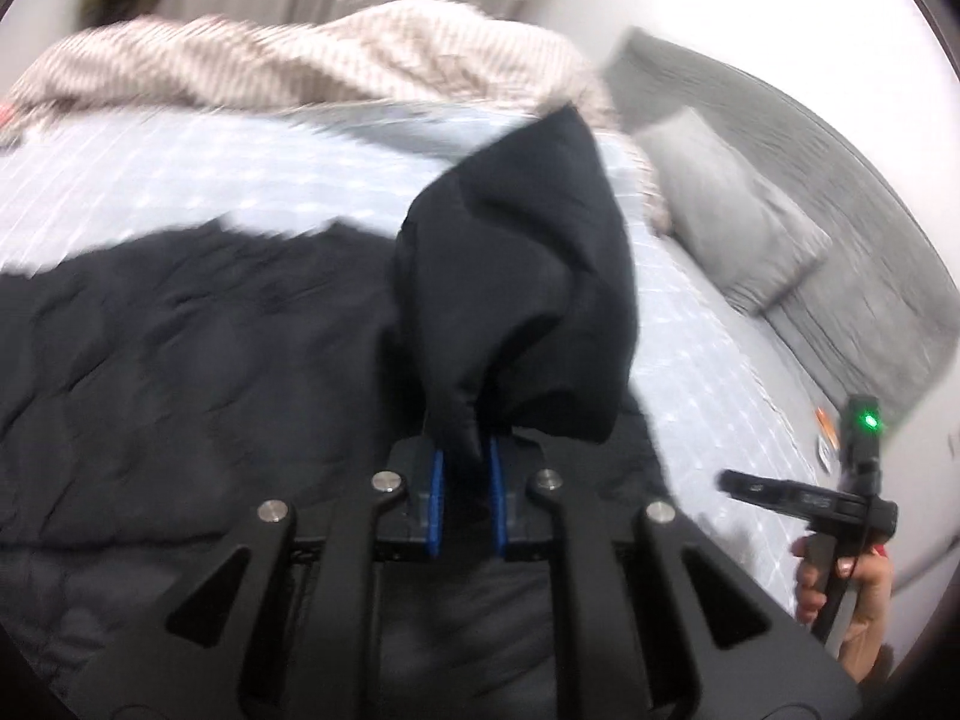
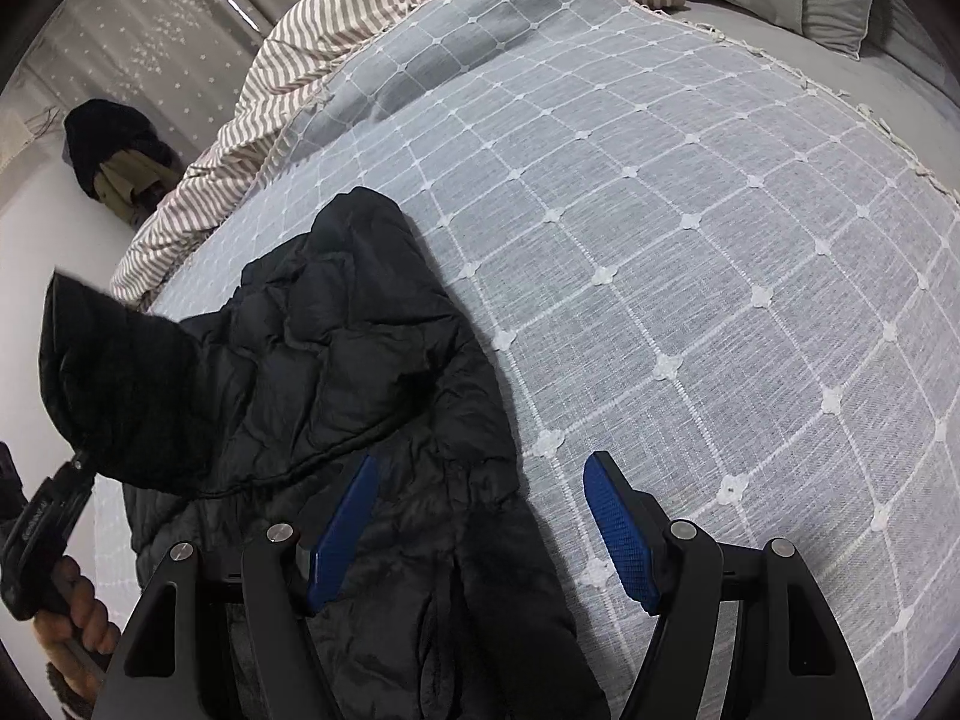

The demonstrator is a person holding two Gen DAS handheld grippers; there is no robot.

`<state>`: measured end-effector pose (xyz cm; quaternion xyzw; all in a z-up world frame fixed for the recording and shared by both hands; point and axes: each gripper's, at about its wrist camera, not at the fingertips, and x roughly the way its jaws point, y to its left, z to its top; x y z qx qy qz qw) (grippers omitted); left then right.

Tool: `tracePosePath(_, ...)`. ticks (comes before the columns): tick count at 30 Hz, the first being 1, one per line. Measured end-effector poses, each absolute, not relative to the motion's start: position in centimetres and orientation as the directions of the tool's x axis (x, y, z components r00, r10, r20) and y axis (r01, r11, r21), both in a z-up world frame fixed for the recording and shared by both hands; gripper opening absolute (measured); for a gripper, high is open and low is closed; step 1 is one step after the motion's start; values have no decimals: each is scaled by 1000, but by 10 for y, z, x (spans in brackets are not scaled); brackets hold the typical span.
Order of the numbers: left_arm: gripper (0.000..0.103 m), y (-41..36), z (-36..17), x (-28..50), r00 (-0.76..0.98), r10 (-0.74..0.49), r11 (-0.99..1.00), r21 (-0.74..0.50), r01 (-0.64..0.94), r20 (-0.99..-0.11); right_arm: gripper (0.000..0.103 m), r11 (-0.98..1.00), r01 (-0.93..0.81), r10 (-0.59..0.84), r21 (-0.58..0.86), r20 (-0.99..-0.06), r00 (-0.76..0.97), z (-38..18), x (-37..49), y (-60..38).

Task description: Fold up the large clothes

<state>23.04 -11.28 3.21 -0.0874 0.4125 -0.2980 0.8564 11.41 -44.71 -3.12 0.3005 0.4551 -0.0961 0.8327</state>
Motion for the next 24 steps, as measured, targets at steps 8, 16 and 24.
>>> tracePosePath(8, 70, -31, -12, 231, 486, -523, 851, -455, 260, -700, 72, 804, 426, 124, 415, -817, 563, -34, 122, -439)
tracePosePath(16, 77, 5, -6, 240, 539, -521, 844, -494, 210, -662, 73, 818, 418, 125, 396, -831, 543, -38, 130, -427)
tracePosePath(24, 80, 8, -18, 265, 557, -512, 834, -533, 140, -654, 73, 829, 413, 119, 378, -840, 530, -43, 137, -418)
